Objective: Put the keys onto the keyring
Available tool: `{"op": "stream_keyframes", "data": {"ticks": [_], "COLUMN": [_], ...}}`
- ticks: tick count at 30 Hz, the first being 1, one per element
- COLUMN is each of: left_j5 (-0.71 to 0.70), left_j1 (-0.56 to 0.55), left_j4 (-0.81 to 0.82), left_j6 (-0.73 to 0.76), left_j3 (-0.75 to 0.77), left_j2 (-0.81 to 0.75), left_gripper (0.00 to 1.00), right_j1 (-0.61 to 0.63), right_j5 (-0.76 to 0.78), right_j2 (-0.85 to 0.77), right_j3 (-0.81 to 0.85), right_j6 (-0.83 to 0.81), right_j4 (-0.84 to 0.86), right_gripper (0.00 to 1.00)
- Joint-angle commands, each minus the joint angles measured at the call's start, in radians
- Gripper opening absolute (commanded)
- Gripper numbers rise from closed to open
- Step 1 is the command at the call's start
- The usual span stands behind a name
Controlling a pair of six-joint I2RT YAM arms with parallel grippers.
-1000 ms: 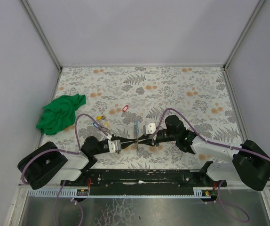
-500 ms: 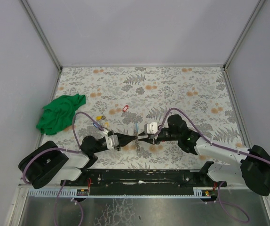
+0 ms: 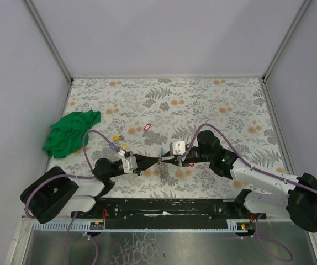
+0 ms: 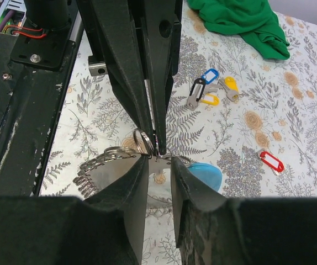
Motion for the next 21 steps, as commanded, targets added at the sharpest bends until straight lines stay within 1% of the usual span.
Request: {"op": "stream_keyframes", "data": {"ticks": [1,4,7,11,15,21], "left_j5": [0.004,-0.018,-0.015,-0.002,0.019,0.025], "left_j1": [0.003,0.011,0.013,0.015,0.015,0.015], "left_j4": [0.094,0.052,-0.024,-0.032,-0.027,-0.029], "left_j6": [0.003,0.042,0.081,0.087,0.076,0.074], "left_j3": [0.022,0.014,0.029,0.037,0.042,0.047], "left_j2": [-0.021,-0.051,-0.087,-0.094,-0.084,-0.070], "left_gripper": [0.00,0.00,0.00,0.00,0.00,0.00], "right_j1": [-0.006,-0.006,-0.006,-0.006,-0.006,-0.006], "right_j5": [0.007,0.064,0.094,0.101,0.054,0.036], "right_j2": [-0.010,-0.053,-0.090,-0.077,-0.066,-0.074], "right_j3": [0.067,0.057,0.046,0.071,0.087,0.101], "right_j6": [-0.048,-0.077,-0.077,-0.075,-0.072,-0.073], "right_j4": [-0.059,-0.125,-0.131,-0.138,-0.117,-0.096], "right_gripper": [0.29,0.33,0.35,0.33,0.31,0.31]}}
